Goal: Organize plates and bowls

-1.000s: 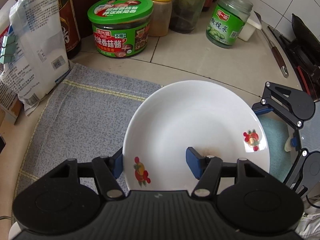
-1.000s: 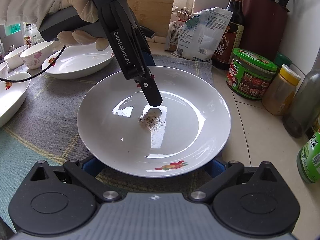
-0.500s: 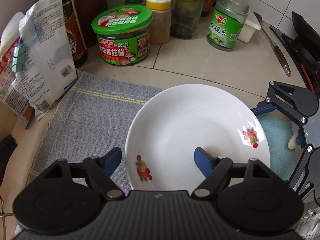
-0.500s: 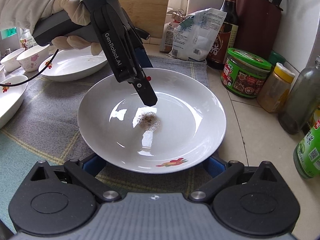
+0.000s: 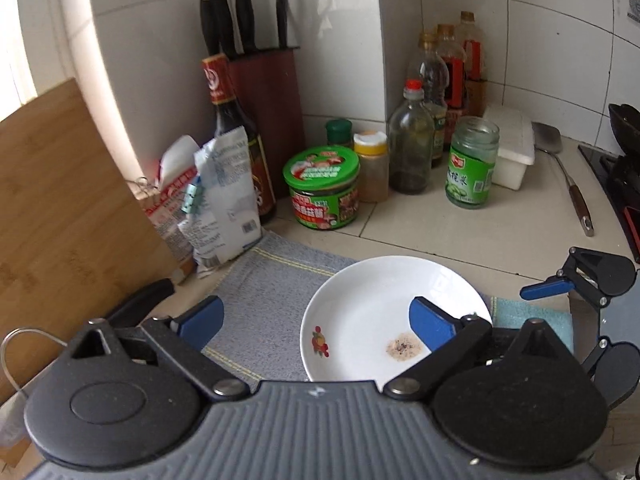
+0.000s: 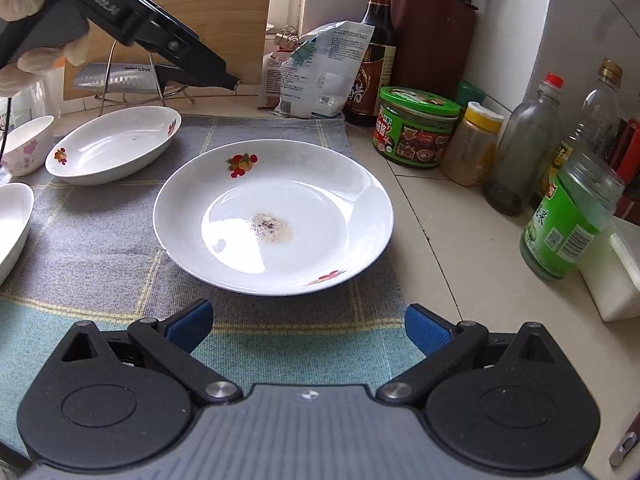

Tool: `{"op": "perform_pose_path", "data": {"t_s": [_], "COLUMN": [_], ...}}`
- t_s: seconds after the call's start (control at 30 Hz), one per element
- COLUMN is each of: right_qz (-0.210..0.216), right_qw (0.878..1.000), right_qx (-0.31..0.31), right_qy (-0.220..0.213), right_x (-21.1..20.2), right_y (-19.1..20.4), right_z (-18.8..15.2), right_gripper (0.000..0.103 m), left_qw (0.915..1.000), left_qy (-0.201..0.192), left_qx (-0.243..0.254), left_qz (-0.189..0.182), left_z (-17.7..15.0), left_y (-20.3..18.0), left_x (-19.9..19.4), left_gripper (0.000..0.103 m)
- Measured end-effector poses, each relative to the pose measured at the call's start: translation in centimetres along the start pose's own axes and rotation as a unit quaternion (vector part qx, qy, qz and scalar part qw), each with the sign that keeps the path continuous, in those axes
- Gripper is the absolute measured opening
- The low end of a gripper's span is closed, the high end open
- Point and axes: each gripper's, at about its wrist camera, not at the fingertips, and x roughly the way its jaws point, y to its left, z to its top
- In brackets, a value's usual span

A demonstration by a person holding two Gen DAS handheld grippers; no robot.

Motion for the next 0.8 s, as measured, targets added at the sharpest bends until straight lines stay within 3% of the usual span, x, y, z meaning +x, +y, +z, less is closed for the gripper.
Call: {"op": "perform_pose_path", "data": {"t_s": [0.23, 0.37, 0.5, 0.6, 0.8], "right_qz": [0.016, 0.041, 0.076, 0.103, 0.148], "right_qw": [1.0, 0.999, 0.996, 0.994, 0.986], "right_qx": [-0.001, -0.017, -0.035, -0.044, -0.073], "right_qy": [-0.015, -0.023, -0.01, 0.008, -0.001], "right_x": [-1.8, -2.0, -1.1, -0.4, -1.0], "right_y": [1.3, 2.2, 3.7, 4.9, 7.6], "right_z": [0.4, 0.7, 0.6, 0.6, 1.5], "right_gripper": [0.103, 0.103, 0.103, 0.103, 0.103], "left_qw": [0.9974, 0.992, 0.978, 0.9675, 0.953], "left_qy": [-0.014, -0.015, -0.023, -0.004, 0.017], "left_qx": [-0.052, -0.076, -0.093, -0.108, -0.181], "left_qz": [0.048, 0.1, 0.185, 0.229, 0.242], "left_z": [-3.4, -5.7, -8.4, -10.2, -14.0], "left_y": [-2.7, -4.2, -5.6, -5.9, -5.5], "left_x": [-5.8, -8.6, -10.9, -11.9, -13.8], "left_gripper": [0.1, 0.1, 0.1, 0.1, 0.1]}}
